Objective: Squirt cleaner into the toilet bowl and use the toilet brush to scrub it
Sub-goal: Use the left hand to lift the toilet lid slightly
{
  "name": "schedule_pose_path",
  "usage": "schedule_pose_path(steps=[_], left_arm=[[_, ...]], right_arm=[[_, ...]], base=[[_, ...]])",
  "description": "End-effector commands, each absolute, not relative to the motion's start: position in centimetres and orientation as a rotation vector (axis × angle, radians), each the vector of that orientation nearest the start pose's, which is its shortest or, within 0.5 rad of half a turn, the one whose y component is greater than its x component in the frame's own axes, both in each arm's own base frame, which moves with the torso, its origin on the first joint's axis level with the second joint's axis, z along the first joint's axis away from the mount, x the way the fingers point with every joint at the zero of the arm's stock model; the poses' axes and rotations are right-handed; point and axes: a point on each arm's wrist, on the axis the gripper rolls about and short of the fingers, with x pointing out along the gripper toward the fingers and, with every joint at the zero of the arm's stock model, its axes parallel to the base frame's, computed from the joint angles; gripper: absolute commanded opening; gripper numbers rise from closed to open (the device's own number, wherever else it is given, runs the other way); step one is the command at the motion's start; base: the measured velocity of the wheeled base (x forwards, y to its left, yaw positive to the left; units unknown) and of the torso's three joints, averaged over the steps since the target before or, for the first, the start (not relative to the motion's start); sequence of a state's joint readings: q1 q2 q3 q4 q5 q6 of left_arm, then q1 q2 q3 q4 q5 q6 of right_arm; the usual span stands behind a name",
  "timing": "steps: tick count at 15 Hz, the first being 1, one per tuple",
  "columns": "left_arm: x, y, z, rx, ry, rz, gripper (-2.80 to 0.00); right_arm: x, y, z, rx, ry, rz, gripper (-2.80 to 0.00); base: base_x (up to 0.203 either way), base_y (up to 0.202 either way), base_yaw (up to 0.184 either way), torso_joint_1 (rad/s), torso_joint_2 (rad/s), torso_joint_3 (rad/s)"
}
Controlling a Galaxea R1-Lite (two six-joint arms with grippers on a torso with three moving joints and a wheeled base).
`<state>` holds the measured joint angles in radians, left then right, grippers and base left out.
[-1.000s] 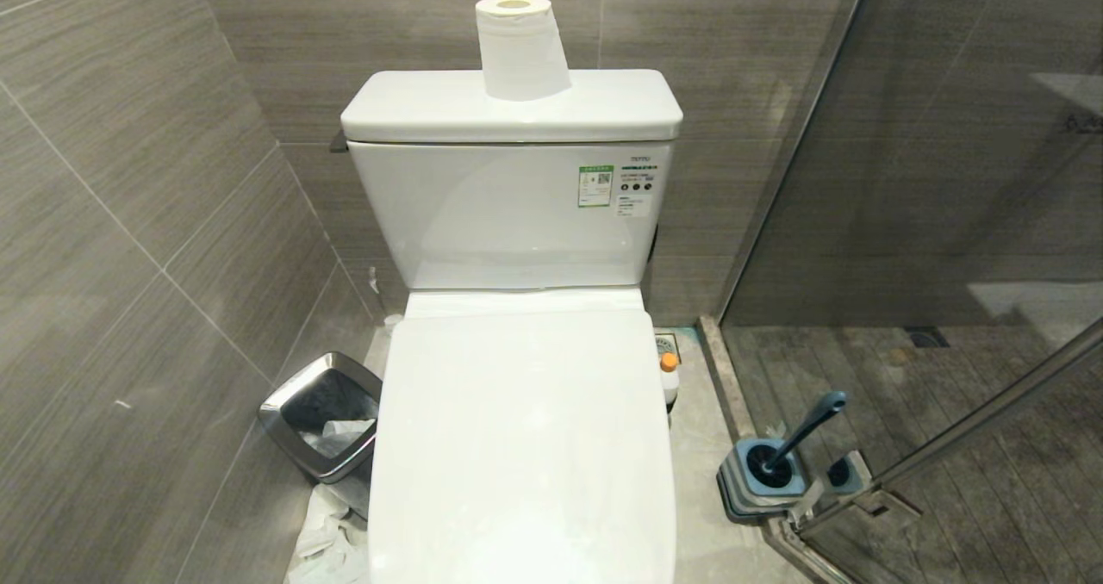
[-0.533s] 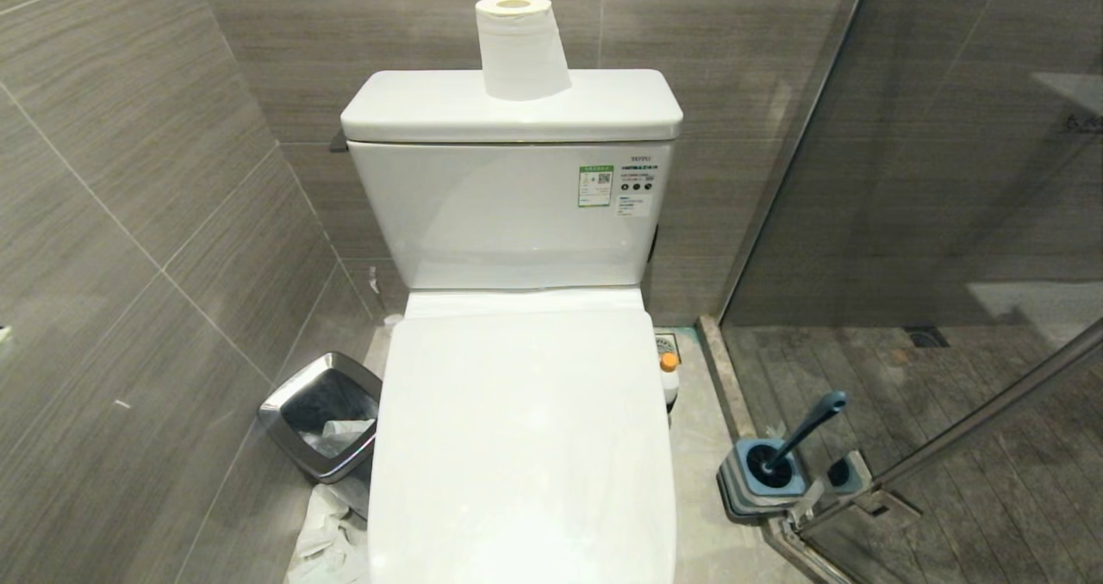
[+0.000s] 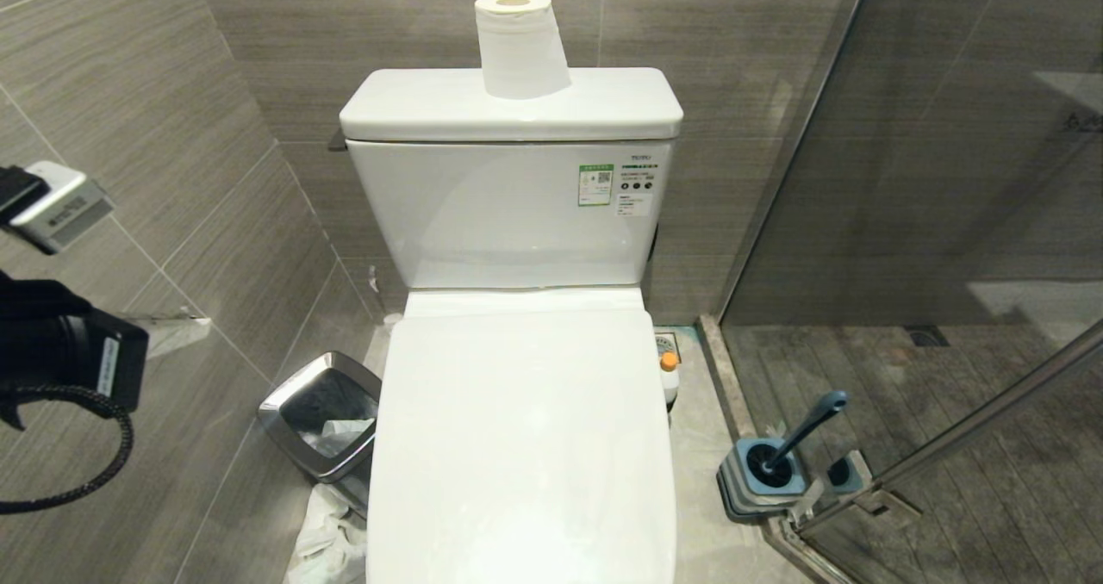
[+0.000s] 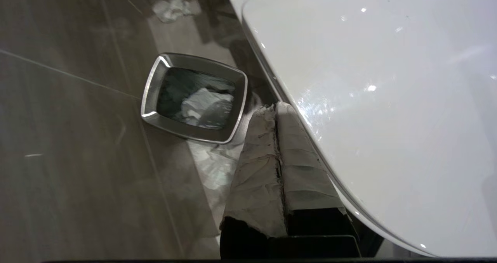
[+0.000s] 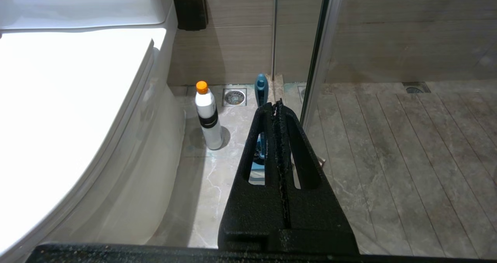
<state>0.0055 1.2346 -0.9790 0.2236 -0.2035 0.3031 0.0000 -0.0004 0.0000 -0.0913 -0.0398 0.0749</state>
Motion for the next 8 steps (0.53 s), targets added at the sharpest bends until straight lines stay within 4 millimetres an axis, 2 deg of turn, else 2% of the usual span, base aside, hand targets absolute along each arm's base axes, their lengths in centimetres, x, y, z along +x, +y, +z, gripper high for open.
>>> schedule_pose_path(steps=[1,3,5,6,8], left_arm=[[22.9,0.5,23.2,0.189,0.602,-0.311,-2.8],[25.7,1.3,21.1,0.129,0.664,-0.363,-2.8],[28.7,2.1,19.2,0.082,0.642,-0.399,-2.8],[29.7,2.4,18.8,0.054,0.61,-0.398,-2.8],[30.3,2.7,18.4,-0.011,0.6,-0.437,-2.8]], right_arm=[[-2.1,-0.1,7.8,0.076,-0.069,-0.037,-2.8],[-2.1,-0.1,7.8,0.076,-0.069,-0.037,-2.8],[-2.1,-0.1,7.8,0.075,-0.069,-0.037,-2.8],[-2.1,-0.1,7.8,0.076,-0.069,-0.037,-2.8],[-2.1,-0.1,7.8,0.076,-0.069,-0.037,-2.8]], base=[[0.0,0.0,0.0,0.0,0.0,0.0],[0.0,0.0,0.0,0.0,0.0,0.0],[0.0,0.0,0.0,0.0,0.0,0.0],[0.0,0.0,0.0,0.0,0.0,0.0],[0.0,0.0,0.0,0.0,0.0,0.0]])
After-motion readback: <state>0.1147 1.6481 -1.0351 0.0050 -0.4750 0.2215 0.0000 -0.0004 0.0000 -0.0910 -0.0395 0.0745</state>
